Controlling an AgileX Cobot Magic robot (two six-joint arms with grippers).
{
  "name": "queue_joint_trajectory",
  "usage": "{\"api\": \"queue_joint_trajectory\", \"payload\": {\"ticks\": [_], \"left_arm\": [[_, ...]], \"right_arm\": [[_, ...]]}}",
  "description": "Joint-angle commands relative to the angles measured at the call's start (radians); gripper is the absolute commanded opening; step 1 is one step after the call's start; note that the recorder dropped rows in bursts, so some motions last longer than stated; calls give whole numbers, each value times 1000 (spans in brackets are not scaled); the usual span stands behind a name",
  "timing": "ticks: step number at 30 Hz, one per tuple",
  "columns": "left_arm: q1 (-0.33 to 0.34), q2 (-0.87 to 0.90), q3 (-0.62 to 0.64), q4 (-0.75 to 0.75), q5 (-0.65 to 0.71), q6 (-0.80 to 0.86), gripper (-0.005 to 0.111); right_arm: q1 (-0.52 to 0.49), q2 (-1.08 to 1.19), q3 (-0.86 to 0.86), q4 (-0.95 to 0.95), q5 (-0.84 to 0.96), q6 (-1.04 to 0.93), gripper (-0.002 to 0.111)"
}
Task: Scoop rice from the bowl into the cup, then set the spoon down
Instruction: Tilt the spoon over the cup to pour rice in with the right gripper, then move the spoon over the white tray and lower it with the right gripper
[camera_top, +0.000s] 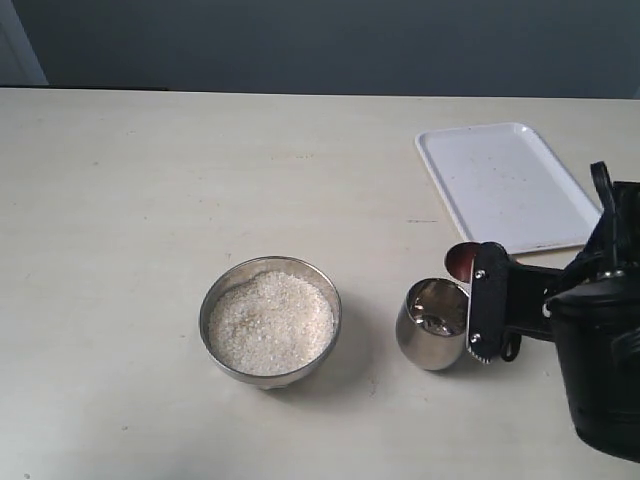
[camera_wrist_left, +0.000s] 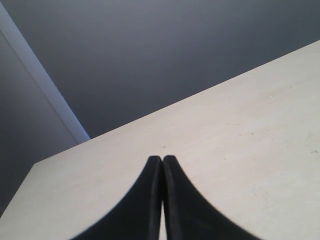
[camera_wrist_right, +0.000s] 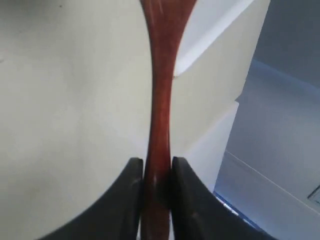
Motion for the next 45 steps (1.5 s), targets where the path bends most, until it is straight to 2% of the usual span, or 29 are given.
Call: {"api": "queue_joint_trajectory", "payload": {"ticks": [1, 8, 13, 17, 25, 28, 33, 39, 45], "left_arm": [[-1, -5, -5, 0, -7, -8, 0], [-1, -5, -5, 0, -7, -8, 0], [-1, -5, -5, 0, -7, -8, 0], [-1, -5, -5, 0, -7, -8, 0], [-1, -5, -5, 0, -7, -8, 0], [-1, -5, -5, 0, -7, -8, 0], [-1, -5, -5, 0, -7, -8, 0], [-1, -5, -5, 0, -7, -8, 0], [-1, -5, -5, 0, -7, -8, 0]], "right_arm": [[4, -42, -1, 108, 2, 17, -1], [4, -90, -46, 232, 2, 151, -1], [-20, -108, -115, 249, 2, 233, -1], [-161, -110, -173, 371, 2, 252, -1], [-532, -103, -295, 486, -331, 236, -1], [-681, -66, -358, 582, -374, 108, -1], [-897, 63, -485, 850, -367, -201, -1], [-1009, 273, -640, 1064, -362, -386, -1], [-1022, 513, -832, 1095, -328, -424, -1]]}}
